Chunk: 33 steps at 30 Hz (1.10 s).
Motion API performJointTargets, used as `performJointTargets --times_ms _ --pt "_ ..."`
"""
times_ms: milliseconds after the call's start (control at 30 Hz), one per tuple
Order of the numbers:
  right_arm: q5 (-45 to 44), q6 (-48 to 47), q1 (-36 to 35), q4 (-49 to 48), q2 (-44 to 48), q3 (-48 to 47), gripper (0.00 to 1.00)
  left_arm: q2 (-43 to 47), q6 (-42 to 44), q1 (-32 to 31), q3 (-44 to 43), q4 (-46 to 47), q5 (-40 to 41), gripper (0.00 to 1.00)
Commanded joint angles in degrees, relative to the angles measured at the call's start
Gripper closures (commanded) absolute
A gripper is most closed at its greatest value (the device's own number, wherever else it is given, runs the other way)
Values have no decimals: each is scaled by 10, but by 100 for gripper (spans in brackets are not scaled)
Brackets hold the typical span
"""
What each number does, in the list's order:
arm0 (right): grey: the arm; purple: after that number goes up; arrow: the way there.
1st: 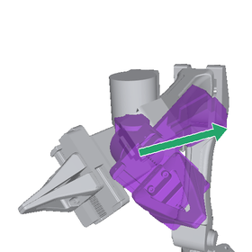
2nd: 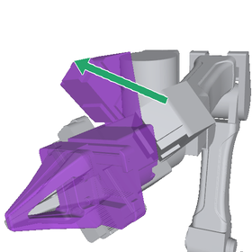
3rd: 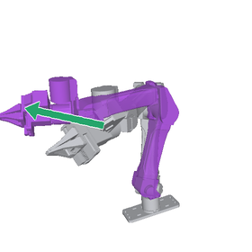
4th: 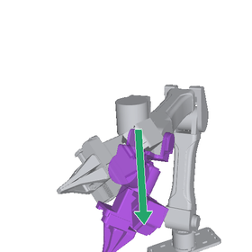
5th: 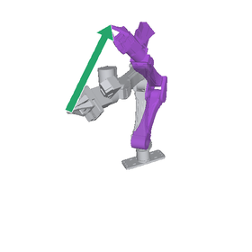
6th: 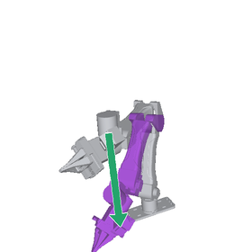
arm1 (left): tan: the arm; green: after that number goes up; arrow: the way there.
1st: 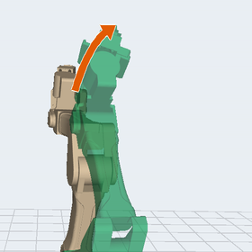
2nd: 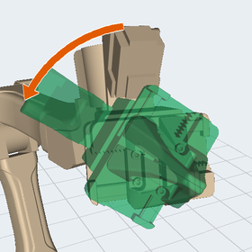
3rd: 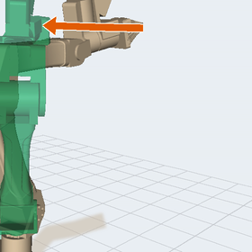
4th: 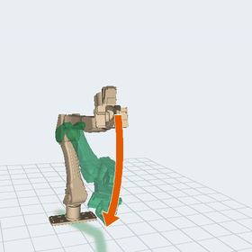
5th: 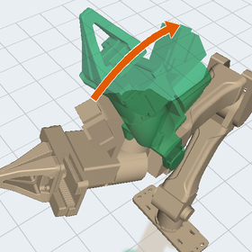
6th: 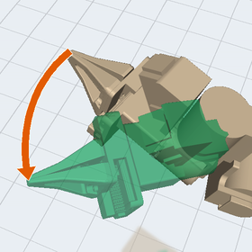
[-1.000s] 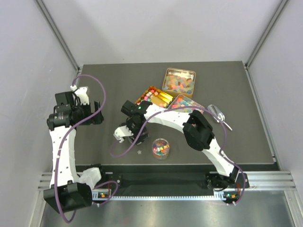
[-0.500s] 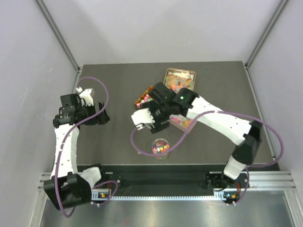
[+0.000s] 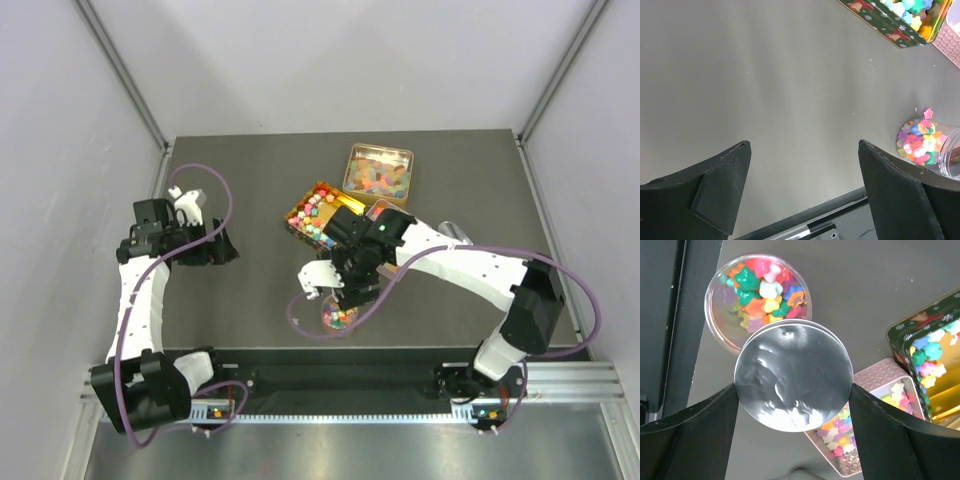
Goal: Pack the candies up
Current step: Close the bottle lid on the packing bottle.
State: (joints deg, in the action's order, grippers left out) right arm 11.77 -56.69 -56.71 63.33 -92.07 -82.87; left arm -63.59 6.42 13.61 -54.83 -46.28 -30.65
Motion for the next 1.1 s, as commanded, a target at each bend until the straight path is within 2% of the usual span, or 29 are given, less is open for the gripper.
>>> performJointTargets --times_ms 0,367,1067 --pt "29 3 -2 -16 -21 -33 28 9 9 -2 -5 15 -12 8" --pt "39 0 -54 -10 -38 -29 26 8 5 -1 -12 15 -12 8" --pt "34 0 -80 -14 -45 7 20 14 3 -1 -12 15 -14 8"
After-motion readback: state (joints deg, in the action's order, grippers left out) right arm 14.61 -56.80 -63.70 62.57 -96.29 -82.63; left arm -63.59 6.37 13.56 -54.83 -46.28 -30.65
